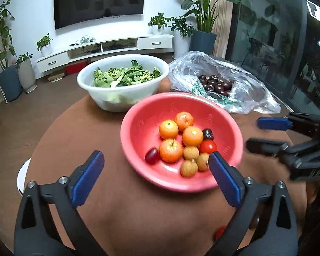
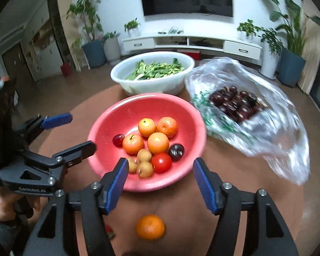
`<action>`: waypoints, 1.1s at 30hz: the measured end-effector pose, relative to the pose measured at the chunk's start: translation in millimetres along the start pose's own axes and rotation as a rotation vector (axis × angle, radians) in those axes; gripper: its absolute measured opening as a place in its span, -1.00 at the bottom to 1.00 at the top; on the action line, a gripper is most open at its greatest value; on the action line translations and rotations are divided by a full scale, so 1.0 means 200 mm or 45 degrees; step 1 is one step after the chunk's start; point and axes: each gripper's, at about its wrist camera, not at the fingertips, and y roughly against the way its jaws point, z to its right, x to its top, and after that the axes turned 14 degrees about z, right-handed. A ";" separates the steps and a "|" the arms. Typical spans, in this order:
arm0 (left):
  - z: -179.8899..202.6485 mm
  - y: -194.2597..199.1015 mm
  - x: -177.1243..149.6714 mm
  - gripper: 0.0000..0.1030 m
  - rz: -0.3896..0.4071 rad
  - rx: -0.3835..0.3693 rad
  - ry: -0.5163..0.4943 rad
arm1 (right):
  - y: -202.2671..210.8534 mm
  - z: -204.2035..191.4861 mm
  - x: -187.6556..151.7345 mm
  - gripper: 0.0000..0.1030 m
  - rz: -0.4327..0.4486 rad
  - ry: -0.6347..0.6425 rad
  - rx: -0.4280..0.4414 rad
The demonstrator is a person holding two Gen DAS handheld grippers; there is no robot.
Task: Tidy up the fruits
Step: 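Move both grippers back from the bowl to the remaining fruit, then reach the left gripper to the red tomato and close on it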
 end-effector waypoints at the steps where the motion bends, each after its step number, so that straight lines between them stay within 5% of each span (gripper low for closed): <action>1: 0.01 0.03 -0.02 0.99 -0.002 0.002 -0.004 | 0.05 0.02 -0.02 0.36 0.014 -0.028 0.002; 13: 0.35 0.19 -0.38 0.99 -0.200 -0.185 -0.277 | 0.44 0.11 -0.48 0.39 -0.004 -0.255 0.021; 20: 0.46 0.15 -0.43 0.97 -0.285 -0.251 -0.392 | 0.49 0.05 -0.55 0.39 -0.014 -0.242 0.047; 27: 0.49 0.09 -0.45 0.25 -0.367 -0.289 -0.407 | 0.48 0.03 -0.57 0.38 -0.025 -0.233 0.058; 33: 0.49 0.09 -0.47 0.03 -0.375 -0.325 -0.384 | 0.47 0.02 -0.57 0.37 -0.036 -0.225 0.063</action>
